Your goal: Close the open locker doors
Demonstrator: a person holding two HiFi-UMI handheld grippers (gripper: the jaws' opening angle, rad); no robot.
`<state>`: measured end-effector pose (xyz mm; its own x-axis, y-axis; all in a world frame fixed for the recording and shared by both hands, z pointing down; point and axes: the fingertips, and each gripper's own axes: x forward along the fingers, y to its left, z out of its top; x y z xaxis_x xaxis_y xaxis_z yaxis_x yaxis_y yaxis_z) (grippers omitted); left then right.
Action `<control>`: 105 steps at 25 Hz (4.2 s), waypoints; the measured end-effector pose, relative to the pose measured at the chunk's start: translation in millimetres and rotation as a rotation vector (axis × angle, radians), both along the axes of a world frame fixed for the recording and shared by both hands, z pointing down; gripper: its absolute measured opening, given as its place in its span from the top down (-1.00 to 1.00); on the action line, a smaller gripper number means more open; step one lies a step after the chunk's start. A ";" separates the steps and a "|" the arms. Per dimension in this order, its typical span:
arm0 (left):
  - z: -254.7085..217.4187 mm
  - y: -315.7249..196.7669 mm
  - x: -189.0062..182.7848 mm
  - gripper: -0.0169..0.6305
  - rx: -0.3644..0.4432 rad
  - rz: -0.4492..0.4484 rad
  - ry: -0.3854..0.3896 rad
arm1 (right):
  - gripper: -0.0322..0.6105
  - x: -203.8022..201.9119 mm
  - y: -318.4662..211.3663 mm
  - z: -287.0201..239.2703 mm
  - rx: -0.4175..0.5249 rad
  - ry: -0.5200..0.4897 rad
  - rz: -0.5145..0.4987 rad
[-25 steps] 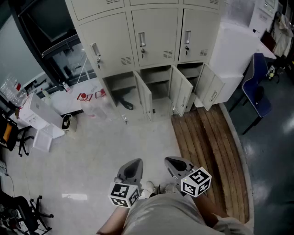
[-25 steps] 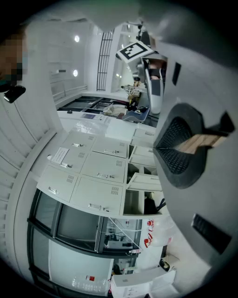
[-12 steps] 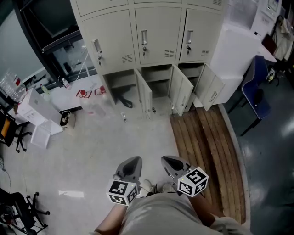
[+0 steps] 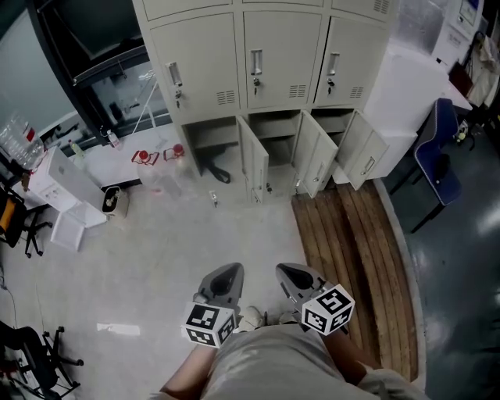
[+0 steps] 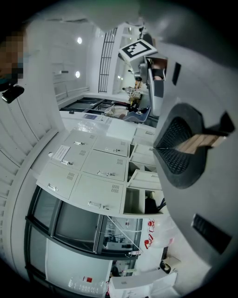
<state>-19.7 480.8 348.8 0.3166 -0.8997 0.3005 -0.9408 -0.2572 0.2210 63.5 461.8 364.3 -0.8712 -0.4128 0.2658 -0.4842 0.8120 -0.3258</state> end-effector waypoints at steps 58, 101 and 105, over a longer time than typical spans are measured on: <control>12.9 -375.7 -81.9 0.90 -0.026 -0.034 0.014 | 0.82 -103.6 -371.7 30.1 -0.110 0.018 -0.113; 66.3 -409.8 -118.9 0.90 -0.162 0.046 0.059 | 0.82 -89.9 -448.3 133.3 -0.286 0.141 0.018; 71.6 -406.3 -125.2 0.90 -0.171 0.051 0.064 | 0.82 -94.4 -448.1 135.7 -0.300 0.135 0.026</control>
<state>-144.9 74.6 420.4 0.3839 -0.8193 0.4258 -0.9101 -0.2579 0.3243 -30.8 13.7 500.0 -0.8100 -0.3201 0.4914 -0.5586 0.6762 -0.4804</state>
